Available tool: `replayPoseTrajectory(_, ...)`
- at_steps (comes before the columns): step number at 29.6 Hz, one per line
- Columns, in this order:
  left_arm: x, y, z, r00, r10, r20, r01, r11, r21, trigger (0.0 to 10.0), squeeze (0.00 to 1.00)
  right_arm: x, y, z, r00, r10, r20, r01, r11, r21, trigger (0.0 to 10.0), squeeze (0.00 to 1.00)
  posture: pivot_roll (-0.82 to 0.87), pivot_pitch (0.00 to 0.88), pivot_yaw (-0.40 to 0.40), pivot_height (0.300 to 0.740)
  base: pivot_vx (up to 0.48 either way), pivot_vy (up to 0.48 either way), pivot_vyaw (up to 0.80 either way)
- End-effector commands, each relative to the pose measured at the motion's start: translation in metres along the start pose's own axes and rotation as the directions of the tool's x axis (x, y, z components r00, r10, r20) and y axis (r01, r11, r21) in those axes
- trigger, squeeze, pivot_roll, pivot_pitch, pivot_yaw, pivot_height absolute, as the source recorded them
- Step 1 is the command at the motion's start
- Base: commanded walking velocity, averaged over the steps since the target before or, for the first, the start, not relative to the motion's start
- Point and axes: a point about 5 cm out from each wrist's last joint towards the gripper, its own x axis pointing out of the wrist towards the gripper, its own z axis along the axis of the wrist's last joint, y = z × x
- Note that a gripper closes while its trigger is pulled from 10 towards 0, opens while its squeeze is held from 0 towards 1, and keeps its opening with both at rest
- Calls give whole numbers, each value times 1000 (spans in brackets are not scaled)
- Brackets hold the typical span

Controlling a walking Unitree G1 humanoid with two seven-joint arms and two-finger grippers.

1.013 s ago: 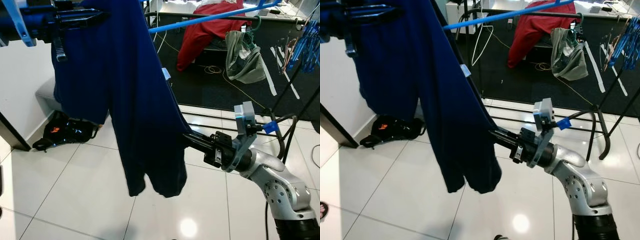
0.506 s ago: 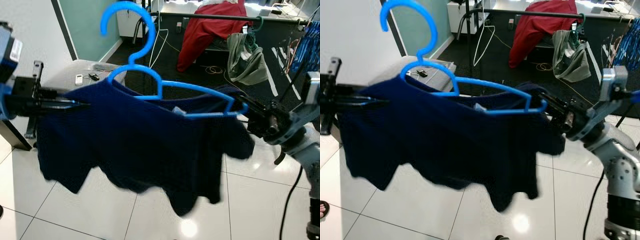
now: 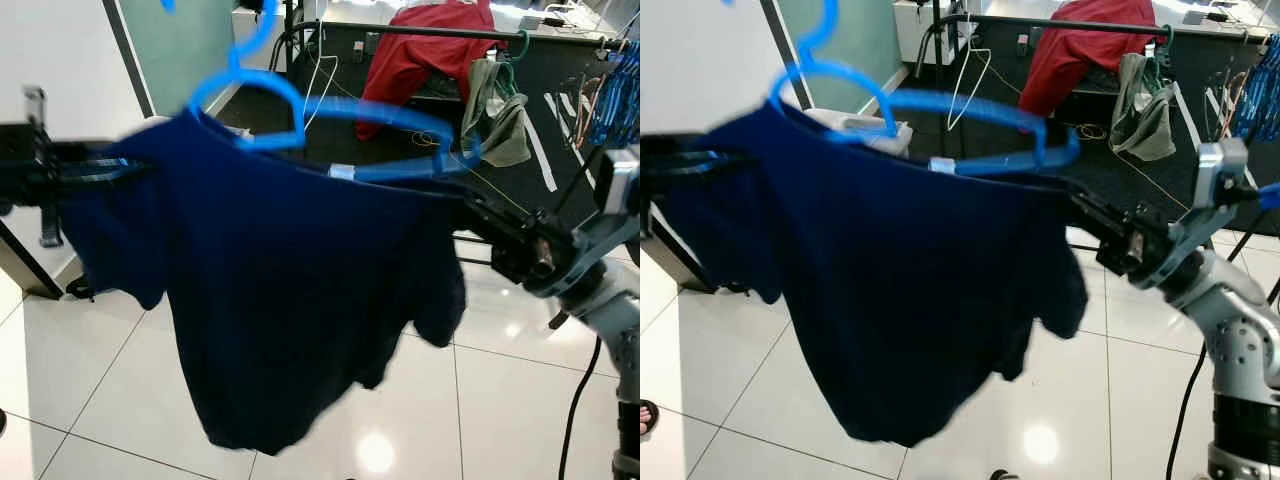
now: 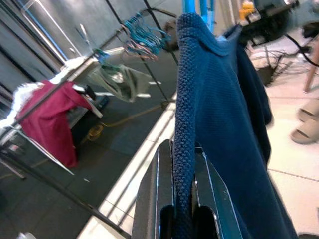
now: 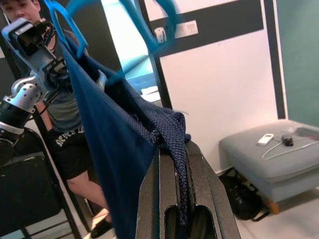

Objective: Hang hanger

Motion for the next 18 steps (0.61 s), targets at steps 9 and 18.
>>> replayPoseTrajectory(9, -7, -1, 5, 1000, -22, 6, 22, 1000, 18, 10000, 0, -4, -1, 6, 1000, -6, 6, 7, 1000, -11, 1843, 0, -39, 118, 11, 740, 0, 0, 0)
replayPoseTrajectory(18, -8, -5, 1, 996, -65, -55, 67, 997, 29, 10000, 0, -5, -3, 10, 1000, -12, 13, 12, 1000, -16, 1804, 0, -38, 118, 11, 740, 0, 0, 0)
